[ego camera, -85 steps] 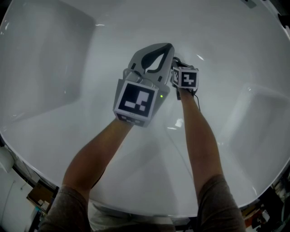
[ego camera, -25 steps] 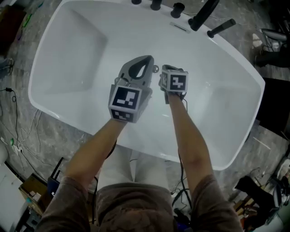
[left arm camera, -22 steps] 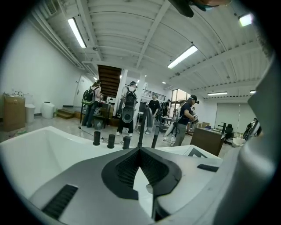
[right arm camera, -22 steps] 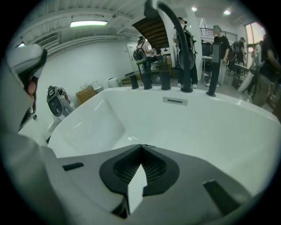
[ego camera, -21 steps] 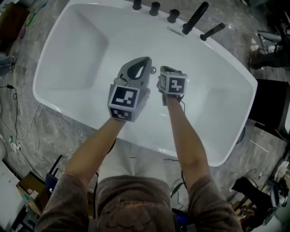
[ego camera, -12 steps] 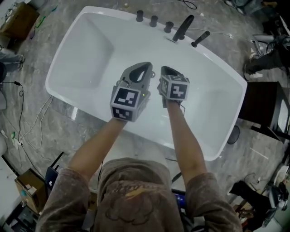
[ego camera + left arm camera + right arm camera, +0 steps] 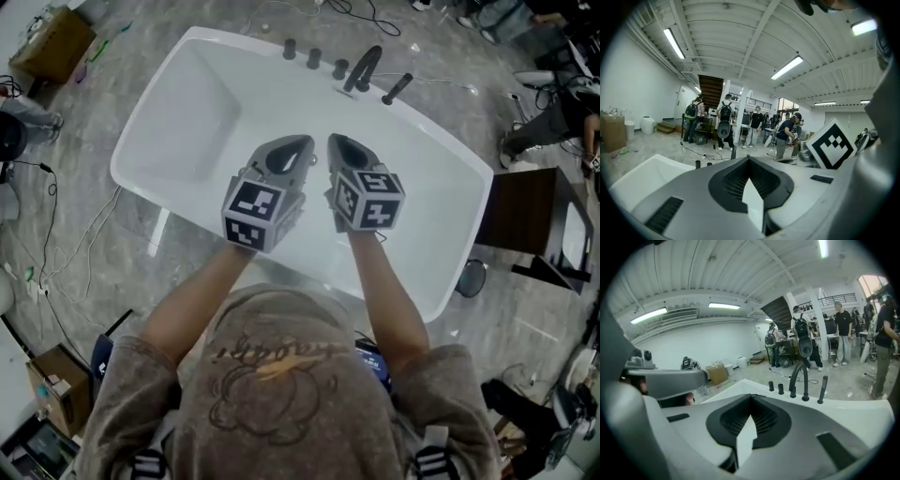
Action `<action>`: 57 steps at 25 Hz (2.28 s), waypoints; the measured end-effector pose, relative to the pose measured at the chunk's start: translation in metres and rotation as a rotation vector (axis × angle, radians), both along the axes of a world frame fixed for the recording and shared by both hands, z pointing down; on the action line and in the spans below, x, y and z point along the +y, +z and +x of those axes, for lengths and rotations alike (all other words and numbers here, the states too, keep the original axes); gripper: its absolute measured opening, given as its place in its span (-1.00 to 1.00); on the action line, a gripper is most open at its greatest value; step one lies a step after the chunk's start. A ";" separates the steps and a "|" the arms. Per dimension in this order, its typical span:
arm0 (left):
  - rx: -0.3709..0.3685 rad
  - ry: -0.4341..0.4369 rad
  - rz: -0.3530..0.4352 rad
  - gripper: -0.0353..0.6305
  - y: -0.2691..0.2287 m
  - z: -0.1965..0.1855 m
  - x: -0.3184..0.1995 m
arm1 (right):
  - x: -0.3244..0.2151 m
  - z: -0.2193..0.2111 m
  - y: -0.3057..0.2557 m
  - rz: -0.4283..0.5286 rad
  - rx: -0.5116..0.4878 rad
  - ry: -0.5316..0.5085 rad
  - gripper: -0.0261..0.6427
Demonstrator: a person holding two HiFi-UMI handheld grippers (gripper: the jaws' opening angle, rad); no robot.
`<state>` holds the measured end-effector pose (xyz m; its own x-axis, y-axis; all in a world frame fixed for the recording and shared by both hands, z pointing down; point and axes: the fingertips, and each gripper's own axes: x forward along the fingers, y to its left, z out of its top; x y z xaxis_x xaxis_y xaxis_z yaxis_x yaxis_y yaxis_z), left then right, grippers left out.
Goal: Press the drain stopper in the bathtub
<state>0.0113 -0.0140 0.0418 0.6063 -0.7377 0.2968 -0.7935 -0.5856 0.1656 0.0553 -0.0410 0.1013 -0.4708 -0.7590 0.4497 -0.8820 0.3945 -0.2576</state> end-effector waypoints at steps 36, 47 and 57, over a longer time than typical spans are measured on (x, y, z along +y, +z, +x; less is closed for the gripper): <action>0.078 0.130 0.243 -0.89 -0.068 -0.008 0.103 | 0.145 -0.009 -0.133 0.461 -0.121 -0.145 -0.93; 0.092 0.103 0.218 -0.89 -0.064 -0.023 0.114 | 0.153 -0.024 -0.134 0.460 -0.140 -0.187 -0.93; 0.094 0.093 0.213 -0.89 -0.066 -0.033 0.128 | 0.177 -0.049 -0.138 0.476 -0.153 -0.362 -0.93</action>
<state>-0.0216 0.1136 -0.0242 0.6925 -0.7170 0.0798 -0.7212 -0.6853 0.1015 0.0062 0.1358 -0.0362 -0.7687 -0.6395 0.0078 -0.6373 0.7649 -0.0932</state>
